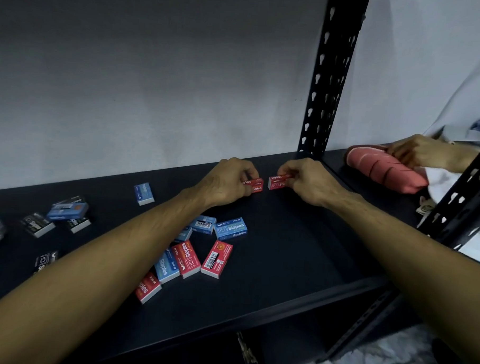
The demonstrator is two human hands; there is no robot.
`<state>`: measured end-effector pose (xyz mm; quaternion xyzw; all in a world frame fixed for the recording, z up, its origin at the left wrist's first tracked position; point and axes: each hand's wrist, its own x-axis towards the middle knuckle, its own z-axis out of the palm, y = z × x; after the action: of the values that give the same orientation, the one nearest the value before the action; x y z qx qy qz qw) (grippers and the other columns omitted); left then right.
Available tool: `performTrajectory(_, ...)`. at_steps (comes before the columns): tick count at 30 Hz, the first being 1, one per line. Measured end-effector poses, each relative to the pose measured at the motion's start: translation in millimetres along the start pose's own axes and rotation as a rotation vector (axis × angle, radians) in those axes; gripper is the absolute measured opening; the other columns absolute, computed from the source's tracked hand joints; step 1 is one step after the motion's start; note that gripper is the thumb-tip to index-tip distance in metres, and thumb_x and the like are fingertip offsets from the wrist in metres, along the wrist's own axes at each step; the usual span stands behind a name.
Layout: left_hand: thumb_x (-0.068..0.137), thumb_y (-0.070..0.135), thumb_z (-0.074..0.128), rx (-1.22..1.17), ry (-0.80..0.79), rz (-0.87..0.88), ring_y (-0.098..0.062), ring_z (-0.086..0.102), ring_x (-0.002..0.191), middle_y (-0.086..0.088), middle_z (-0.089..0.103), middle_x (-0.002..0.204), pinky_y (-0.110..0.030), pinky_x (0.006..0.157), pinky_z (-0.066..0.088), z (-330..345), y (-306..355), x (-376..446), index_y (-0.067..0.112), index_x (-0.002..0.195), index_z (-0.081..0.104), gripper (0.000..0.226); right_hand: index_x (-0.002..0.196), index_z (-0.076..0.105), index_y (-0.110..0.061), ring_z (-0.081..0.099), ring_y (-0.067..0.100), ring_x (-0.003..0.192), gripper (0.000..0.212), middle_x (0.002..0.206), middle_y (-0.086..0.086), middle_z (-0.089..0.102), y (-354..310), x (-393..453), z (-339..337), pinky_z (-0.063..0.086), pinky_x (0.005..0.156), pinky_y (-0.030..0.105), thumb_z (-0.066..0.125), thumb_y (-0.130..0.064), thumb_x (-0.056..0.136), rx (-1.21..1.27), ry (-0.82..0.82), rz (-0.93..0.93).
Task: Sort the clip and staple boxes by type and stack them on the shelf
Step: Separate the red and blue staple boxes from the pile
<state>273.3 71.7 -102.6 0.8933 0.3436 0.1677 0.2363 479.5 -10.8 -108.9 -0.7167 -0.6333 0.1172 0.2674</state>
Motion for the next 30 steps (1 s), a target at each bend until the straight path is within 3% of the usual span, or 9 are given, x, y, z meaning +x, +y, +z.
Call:
performTrajectory(5,0.083,0.015,0.074,0.004,-0.001,-0.003,-0.001,0.061,0.079,0.015,0.062,0.087,-0.012,0.063,0.042,-1.7,-3.5,-4.0,0.025,0.104,0.068,0.024,0.099,0.068,-0.028,0.059,-0.003,0.082,0.026,0.088,-0.017,0.063,-3.5,-2.4,1.5,0.044,0.076,0.018,0.061,-0.004,0.092,0.006,-0.018,-0.013)
performTrajectory(15,0.084,0.021,0.075,-0.009,-0.014,-0.019,-0.004,0.064,0.079,0.009,0.067,0.090,-0.016,0.066,0.047,-2.4,-3.5,-3.8,0.026,0.104,0.067,0.022,0.095,0.065,-0.035,0.058,-0.004,0.080,0.028,0.088,-0.019,0.062,-2.7,-4.4,2.4,0.043,0.076,0.019,0.062,-0.008,0.093,0.043,-0.013,-0.003)
performTrajectory(17,0.084,0.022,0.075,0.003,-0.025,-0.022,-0.005,0.064,0.081,0.009,0.065,0.091,-0.016,0.066,0.046,-3.2,-3.6,-3.8,0.026,0.109,0.066,0.027,0.104,0.066,-0.032,0.057,-0.004,0.079,0.026,0.093,-0.021,0.061,-2.1,-5.0,2.7,0.043,0.077,0.018,0.065,-0.009,0.092,0.039,-0.006,0.006)
performTrajectory(21,0.082,0.039,0.076,0.025,-0.027,-0.031,-0.004,0.059,0.084,0.010,0.060,0.094,-0.018,0.065,0.042,-8.8,-4.0,-7.6,0.027,0.123,0.060,0.045,0.131,0.057,-0.022,0.057,0.005,0.095,0.047,0.124,-0.007,0.057,-2.3,-7.3,3.0,0.043,0.083,0.020,0.071,-0.014,0.087,0.035,0.016,0.039)
performTrajectory(25,0.083,0.051,0.070,0.058,0.020,-0.018,0.000,0.054,0.081,0.013,0.056,0.096,-0.016,0.063,0.038,-19.9,-7.1,-19.7,0.028,0.126,0.058,0.051,0.132,0.057,-0.021,0.052,0.009,0.100,0.048,0.127,-0.001,0.050,-8.8,-13.7,2.6,0.040,0.083,0.020,0.073,-0.021,0.086,-0.011,0.111,0.016)
performTrajectory(30,0.085,0.047,0.069,0.072,0.081,-0.011,0.000,0.052,0.081,0.005,0.057,0.108,-0.018,0.069,0.040,-39.5,-14.1,-44.6,0.027,0.128,0.058,0.048,0.126,0.060,-0.017,0.049,0.011,0.102,0.040,0.124,0.001,0.048,-34.8,-22.2,6.3,0.042,0.086,0.022,0.070,-0.019,0.088,-0.014,0.207,-0.036)
